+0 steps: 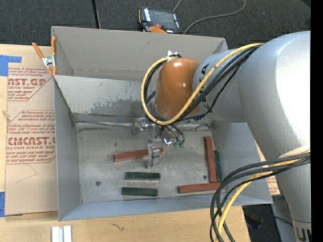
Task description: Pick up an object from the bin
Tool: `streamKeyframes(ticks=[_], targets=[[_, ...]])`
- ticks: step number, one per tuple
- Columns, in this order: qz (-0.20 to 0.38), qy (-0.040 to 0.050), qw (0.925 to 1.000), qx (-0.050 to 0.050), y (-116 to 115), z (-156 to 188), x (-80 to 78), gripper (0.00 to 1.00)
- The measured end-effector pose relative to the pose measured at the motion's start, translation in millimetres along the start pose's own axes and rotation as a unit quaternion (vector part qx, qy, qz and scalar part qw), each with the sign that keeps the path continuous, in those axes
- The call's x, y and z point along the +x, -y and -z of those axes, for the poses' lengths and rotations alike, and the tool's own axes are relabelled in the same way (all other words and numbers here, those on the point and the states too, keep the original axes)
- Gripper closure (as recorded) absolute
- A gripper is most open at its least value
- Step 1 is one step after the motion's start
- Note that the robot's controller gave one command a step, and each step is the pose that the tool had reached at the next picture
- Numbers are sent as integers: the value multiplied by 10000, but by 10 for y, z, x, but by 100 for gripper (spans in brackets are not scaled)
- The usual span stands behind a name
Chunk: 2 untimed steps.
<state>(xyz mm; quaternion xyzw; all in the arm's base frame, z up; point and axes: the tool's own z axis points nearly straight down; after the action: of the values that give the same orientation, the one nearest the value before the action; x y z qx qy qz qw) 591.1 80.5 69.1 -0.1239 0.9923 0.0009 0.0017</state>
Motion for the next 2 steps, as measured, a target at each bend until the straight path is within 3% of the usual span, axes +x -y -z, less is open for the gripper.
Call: streamKeyframes(ticks=[1, 2], targets=[[-11, -3, 10000, 7, 13, 19, 9, 100], [-295, 36, 9996, 12, 208, 1567, 190, 100]])
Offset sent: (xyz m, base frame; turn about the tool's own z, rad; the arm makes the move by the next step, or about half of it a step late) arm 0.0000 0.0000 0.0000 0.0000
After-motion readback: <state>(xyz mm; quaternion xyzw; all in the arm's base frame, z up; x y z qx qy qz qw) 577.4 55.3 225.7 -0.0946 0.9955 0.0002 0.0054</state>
